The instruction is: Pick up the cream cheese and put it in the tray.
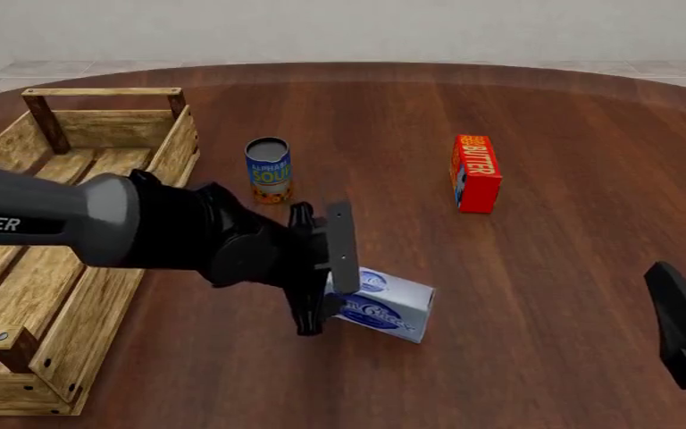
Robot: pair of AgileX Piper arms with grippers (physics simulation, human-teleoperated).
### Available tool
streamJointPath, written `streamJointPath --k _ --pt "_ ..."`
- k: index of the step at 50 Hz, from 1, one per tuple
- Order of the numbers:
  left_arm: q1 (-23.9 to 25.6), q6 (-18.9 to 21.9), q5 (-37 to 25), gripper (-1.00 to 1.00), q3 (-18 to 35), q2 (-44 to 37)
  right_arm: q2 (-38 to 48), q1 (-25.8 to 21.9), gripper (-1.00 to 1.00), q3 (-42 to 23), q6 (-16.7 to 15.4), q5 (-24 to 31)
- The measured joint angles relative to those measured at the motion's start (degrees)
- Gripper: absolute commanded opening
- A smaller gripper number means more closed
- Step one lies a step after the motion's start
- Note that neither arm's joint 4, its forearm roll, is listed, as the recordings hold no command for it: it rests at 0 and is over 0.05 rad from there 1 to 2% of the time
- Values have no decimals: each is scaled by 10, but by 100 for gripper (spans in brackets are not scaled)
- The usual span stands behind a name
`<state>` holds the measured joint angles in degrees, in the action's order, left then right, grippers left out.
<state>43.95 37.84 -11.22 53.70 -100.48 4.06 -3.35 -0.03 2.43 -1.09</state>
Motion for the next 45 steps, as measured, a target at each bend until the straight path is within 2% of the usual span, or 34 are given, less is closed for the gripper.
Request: streamJointPath --k 17,45 --pt "-3 0 1 -100 -15 19 3 -2 100 0 -2 -2" --pt "-14 -75 -9 -100 -50 99 2 -3 100 0 -5 1"
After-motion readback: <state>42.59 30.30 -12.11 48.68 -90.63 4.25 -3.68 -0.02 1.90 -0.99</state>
